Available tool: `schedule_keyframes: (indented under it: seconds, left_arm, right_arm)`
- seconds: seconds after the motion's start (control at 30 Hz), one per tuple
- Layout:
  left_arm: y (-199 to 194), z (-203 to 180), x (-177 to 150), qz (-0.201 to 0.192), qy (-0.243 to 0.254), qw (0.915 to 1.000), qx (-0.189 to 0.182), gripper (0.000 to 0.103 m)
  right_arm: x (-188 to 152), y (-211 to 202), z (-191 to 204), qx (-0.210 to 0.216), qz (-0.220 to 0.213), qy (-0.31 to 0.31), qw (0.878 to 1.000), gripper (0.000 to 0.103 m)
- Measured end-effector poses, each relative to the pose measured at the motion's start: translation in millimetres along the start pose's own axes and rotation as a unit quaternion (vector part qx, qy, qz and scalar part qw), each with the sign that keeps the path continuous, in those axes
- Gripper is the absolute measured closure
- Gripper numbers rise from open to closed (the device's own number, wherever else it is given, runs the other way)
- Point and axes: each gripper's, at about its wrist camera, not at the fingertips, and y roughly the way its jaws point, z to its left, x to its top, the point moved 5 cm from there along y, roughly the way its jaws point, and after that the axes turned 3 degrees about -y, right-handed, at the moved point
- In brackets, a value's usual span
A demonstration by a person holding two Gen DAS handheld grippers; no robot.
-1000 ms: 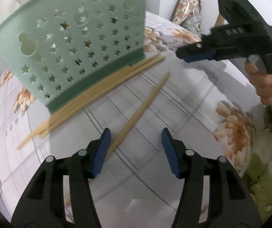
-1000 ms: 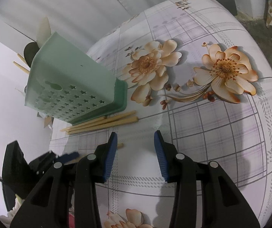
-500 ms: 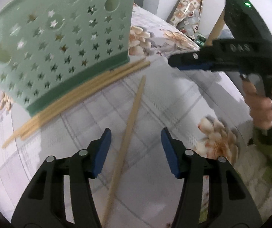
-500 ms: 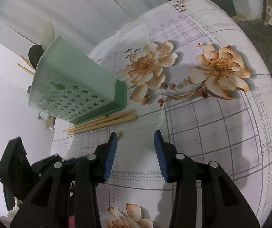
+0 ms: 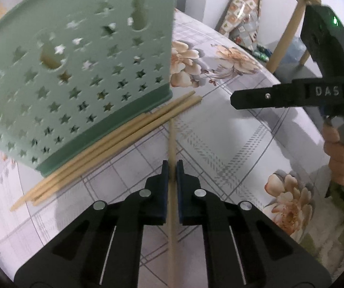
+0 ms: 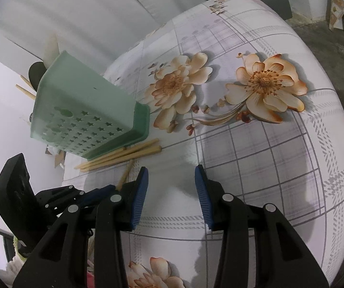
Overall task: Organize utensils
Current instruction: 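Close the left tool on one bamboo chopstick on the bed, then lift the chopstick with the left tool toward the caddy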
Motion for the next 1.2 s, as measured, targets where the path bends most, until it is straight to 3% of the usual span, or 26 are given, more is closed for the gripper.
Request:
schedule_keyframes:
  seconds: [0.17,0.37,0.53,0.7,0.83,1.0,1.2]
  left_arm:
    - [-34,15,-15,-0.039,-0.048,0.998,-0.017,0.098]
    - [-76,49,-35,-0.095,-0.139,0.9856,-0.01,0.098]
    - [-101,87,-52,-0.144,-0.229,0.9627,-0.003,0.098]
    - [-112,125,-68,-0.191,-0.32,0.9278,0.011,0.098]
    - [-109,144,-84,-0.206,-0.37,0.9059,0.02,0.098]
    - [-97,159,-102,-0.194,-0.412,0.8897,0.029,0.098]
    - [-90,173,-116,-0.193,-0.432,0.8799,0.04,0.098]
  right_arm:
    - [5,-2,19,-0.013,-0.007,-0.06,0.998,0.063]
    - [12,7,60,-0.02,-0.001,-0.158,0.987,0.063]
    - [8,28,92,-0.046,0.009,-0.248,0.968,0.063]
    - [14,50,103,-0.089,0.008,-0.307,0.948,0.063]
    - [14,68,104,-0.096,0.035,-0.325,0.94,0.063]
    - [1,71,104,-0.081,0.078,-0.329,0.938,0.063]
    - [-32,54,110,-0.045,0.139,-0.331,0.932,0.063]
